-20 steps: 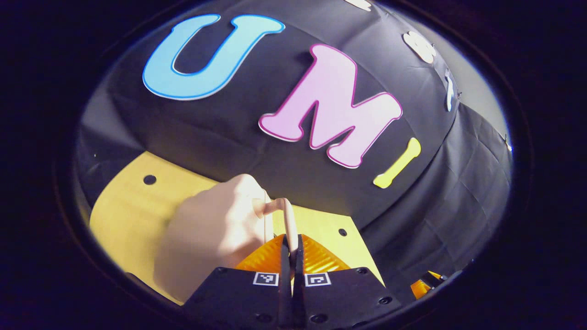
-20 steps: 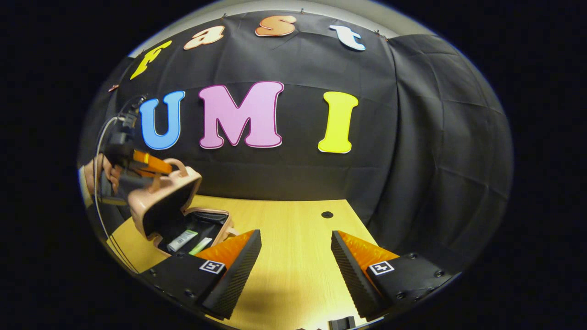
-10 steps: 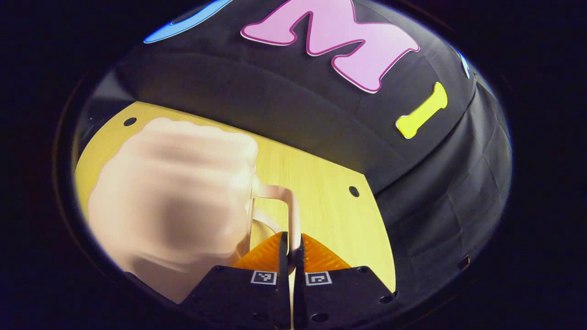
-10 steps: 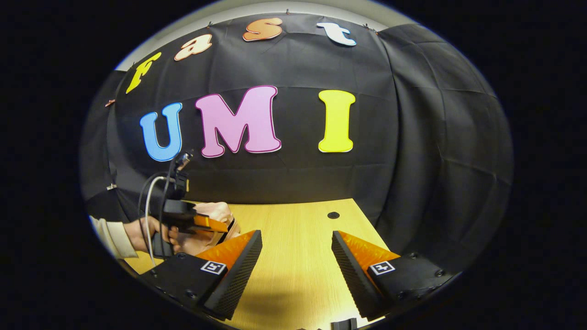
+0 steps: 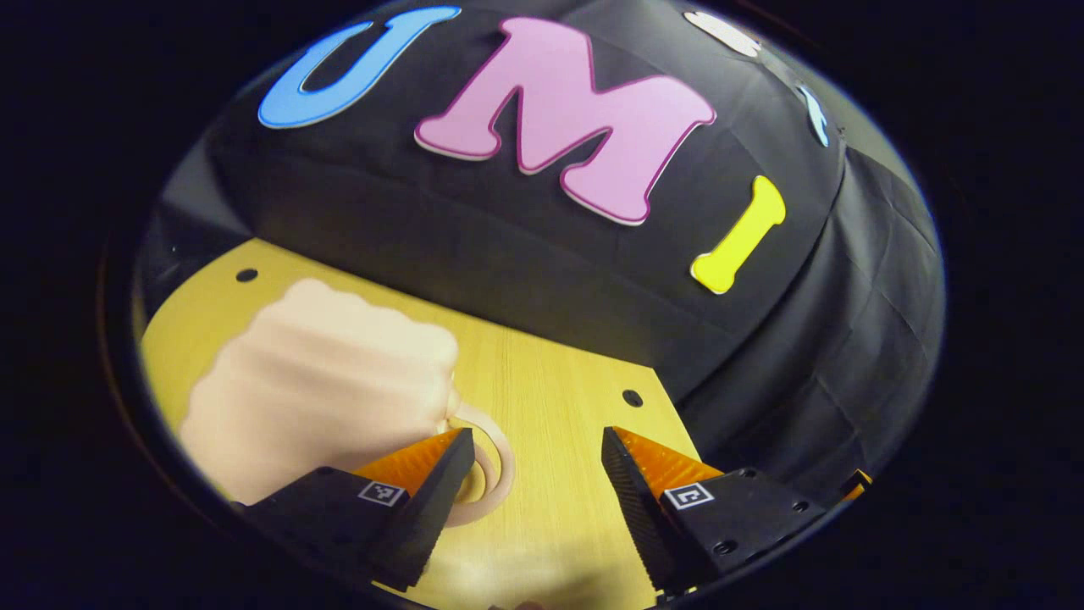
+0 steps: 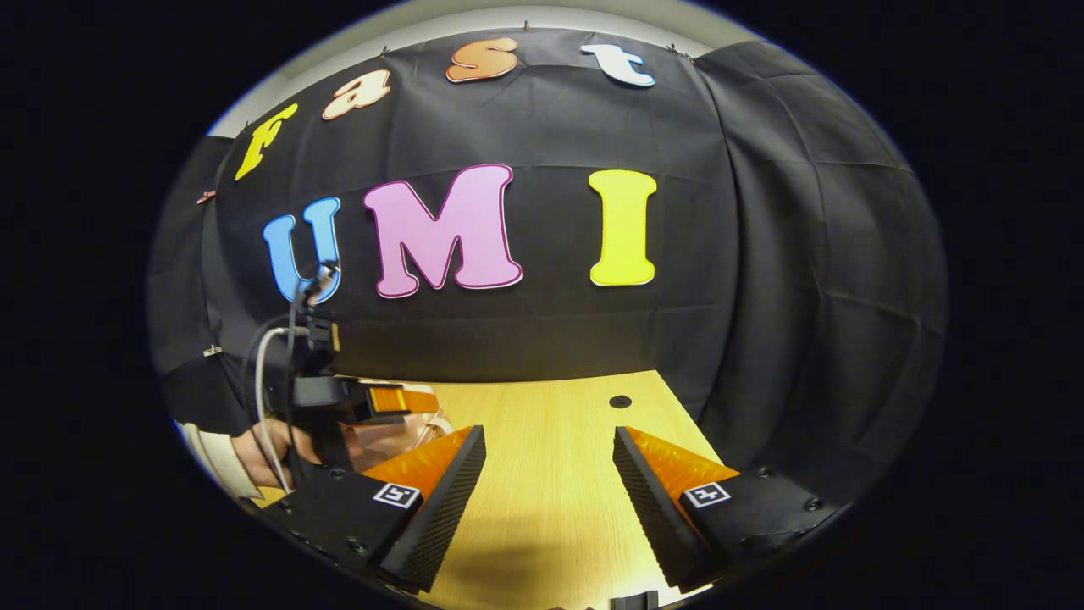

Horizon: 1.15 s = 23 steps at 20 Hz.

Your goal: First open the suitcase, pack the skin care products into it, and then close the suitcase.

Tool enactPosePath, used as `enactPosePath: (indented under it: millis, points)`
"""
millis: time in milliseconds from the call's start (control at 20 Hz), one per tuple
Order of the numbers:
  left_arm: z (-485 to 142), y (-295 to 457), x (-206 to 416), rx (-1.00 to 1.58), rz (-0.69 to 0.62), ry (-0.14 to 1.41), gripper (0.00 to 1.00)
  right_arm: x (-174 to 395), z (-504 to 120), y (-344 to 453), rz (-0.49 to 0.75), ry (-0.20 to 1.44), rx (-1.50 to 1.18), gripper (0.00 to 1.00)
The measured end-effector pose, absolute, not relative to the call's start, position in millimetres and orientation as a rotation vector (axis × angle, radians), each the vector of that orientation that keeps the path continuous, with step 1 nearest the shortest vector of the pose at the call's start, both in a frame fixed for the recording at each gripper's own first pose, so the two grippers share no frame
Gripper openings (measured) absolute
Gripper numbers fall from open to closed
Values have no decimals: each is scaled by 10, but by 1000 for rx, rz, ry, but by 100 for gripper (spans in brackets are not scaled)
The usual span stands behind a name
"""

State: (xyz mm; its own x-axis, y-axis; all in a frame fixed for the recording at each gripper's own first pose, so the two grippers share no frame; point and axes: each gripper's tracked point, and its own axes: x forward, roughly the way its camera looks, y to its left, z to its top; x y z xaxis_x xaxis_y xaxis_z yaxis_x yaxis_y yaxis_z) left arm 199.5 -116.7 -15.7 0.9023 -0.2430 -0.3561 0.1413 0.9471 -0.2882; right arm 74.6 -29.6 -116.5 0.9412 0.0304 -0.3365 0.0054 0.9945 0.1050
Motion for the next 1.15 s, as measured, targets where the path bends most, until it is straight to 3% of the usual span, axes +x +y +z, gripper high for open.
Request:
enactPosePath:
  millis: [200,400,700,1150]
  points:
    - [605,-877,1454,-152,-146,190,95,752,-1170,-231,34,357,112,96]
    - [910,-768,848,-34,-148,90,96,745,-1081,-75,76,346,102,97]
    - [873,-519,145,57,-80,74,96,763,-1054,123,121,342,79,97]
    - [774,-189,-64,29,-48,60,96,623,-998,398,115,296,15,97]
